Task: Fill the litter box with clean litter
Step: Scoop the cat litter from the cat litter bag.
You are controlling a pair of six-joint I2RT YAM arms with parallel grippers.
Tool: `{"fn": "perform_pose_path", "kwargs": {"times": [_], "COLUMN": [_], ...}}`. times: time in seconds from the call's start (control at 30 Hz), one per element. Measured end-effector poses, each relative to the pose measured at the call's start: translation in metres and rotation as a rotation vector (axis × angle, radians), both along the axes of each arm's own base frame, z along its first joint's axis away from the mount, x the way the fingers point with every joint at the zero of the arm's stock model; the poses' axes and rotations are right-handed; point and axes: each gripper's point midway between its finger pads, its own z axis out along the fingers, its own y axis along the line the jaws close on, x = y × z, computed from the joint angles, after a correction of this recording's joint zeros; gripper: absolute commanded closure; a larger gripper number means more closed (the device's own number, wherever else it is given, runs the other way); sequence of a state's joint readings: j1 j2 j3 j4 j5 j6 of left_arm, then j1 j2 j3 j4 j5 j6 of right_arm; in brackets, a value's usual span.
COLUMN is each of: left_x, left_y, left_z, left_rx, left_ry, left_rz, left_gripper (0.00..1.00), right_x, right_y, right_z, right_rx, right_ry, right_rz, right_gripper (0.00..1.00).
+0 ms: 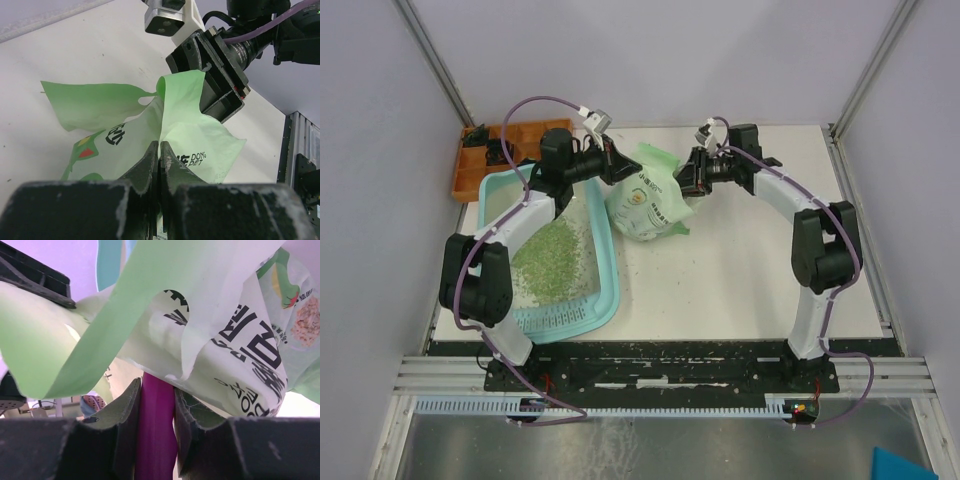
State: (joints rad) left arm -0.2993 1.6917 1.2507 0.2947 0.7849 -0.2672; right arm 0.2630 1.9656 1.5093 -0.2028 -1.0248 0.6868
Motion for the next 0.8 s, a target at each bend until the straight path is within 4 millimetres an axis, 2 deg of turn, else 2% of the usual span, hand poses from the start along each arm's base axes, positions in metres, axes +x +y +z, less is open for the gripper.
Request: {"fn": "perform_pose_path", "kwargs": {"times": [0.33, 0.8], "left_x": [0.001, 0.000], "left_y": [0.000, -0.001], "left_z": [0.002, 0.004], "left_rx": [0.006, 0.022], "left_ry": [0.000, 0.018], "left_rz": [0.002, 0.010], "left_gripper": [0.97, 0.97], "right_x": [-0.003, -0.022], "right_y": [-0.011, -0.046], "right_z": [0.019, 0.059], "right_rx": [0.050, 0.058], "right_ry": [0.011, -0.112], "right_rz": [-0.011, 0.000], "right_gripper": [0.98, 0.98]}}
